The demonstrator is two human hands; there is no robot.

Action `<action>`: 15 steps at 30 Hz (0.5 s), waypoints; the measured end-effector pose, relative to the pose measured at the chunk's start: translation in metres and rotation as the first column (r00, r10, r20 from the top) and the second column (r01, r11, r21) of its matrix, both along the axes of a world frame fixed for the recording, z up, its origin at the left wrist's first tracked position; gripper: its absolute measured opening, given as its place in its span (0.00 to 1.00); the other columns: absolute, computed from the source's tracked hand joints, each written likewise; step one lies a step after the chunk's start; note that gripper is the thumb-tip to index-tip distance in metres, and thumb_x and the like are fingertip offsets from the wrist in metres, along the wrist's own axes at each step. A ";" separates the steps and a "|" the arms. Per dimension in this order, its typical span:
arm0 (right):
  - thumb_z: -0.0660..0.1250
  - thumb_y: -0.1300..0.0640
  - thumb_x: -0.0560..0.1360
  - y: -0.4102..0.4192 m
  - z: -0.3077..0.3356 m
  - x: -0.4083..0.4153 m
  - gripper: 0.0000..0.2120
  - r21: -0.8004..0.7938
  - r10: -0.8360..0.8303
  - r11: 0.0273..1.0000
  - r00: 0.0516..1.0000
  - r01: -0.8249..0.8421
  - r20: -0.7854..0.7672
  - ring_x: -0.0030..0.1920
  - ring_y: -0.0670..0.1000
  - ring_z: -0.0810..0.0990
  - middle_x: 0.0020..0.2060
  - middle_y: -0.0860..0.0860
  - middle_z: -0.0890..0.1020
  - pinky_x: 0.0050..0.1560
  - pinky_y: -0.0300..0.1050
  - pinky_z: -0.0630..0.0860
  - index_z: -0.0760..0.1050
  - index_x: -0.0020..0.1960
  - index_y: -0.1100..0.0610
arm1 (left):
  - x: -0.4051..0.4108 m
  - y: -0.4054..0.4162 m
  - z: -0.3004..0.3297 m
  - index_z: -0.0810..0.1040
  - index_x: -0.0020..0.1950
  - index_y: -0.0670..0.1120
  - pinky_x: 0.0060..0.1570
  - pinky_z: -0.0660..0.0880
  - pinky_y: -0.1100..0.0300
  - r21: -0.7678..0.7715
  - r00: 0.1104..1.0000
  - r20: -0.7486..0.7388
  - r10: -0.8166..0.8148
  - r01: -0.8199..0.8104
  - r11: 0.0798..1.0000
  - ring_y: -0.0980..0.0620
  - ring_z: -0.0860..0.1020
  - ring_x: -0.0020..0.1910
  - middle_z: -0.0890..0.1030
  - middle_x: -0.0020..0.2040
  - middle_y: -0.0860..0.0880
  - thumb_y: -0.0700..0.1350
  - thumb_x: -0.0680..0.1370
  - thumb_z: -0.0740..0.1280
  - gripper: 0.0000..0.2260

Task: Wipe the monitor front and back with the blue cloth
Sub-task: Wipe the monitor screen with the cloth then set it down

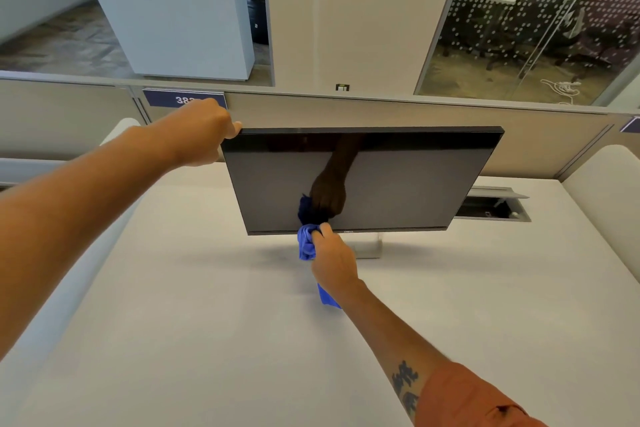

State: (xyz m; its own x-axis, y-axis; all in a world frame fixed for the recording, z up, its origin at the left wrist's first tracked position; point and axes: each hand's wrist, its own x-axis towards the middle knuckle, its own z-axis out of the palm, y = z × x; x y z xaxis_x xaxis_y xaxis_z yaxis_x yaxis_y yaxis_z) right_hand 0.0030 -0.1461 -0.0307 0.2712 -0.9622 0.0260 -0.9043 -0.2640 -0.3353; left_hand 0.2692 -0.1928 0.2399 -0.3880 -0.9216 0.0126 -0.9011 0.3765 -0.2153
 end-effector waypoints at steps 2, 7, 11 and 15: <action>0.67 0.57 0.84 -0.001 -0.001 0.015 0.18 0.015 0.022 1.000 1.000 -0.022 0.003 0.60 0.53 0.81 0.70 0.51 0.73 0.60 0.46 0.81 0.73 0.73 0.54 | 0.001 0.000 0.000 0.84 0.58 0.37 0.30 0.62 0.65 -0.010 1.000 -0.001 -0.019 0.019 1.000 0.57 0.63 0.24 0.60 0.25 0.55 0.31 0.70 0.74 0.17; 0.68 0.59 0.83 0.001 -0.004 0.053 0.18 0.020 0.069 0.997 0.998 -0.069 -0.011 0.59 0.53 0.81 0.69 0.52 0.73 0.60 0.48 0.82 0.73 0.73 0.55 | 0.003 0.000 -0.001 0.84 0.57 0.38 0.30 0.67 0.61 -0.035 1.000 -0.005 -0.026 0.026 0.999 0.51 0.69 0.26 0.73 0.28 0.47 0.31 0.69 0.73 0.16; 0.69 0.60 0.83 0.002 -0.003 0.084 0.17 0.001 0.098 0.995 0.994 -0.098 -0.039 0.55 0.54 0.81 0.68 0.53 0.73 0.56 0.48 0.83 0.74 0.70 0.56 | 0.005 -0.001 -0.002 0.84 0.54 0.38 0.32 0.76 0.59 -0.025 1.000 -0.007 -0.021 0.020 0.999 0.52 0.71 0.26 0.76 0.30 0.45 0.32 0.70 0.74 0.13; 0.69 0.60 0.83 0.002 -0.003 0.110 0.17 0.004 0.136 0.991 0.989 -0.136 -0.051 0.54 0.54 0.81 0.68 0.54 0.73 0.55 0.48 0.83 0.74 0.70 0.57 | 0.005 -0.001 -0.003 0.84 0.55 0.38 0.32 0.70 0.62 -0.036 0.999 -0.017 -0.037 0.037 0.999 0.56 0.67 0.24 0.71 0.29 0.48 0.32 0.71 0.74 0.12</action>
State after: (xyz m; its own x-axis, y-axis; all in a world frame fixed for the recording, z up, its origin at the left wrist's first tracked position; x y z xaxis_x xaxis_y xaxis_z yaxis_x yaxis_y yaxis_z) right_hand 0.1125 -0.1442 -0.0340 0.4003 -0.9163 0.0085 -0.8761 -0.3854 -0.2897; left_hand 0.2743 -0.1936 0.2370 -0.4213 -0.9054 0.0525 -0.8904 0.4019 -0.2135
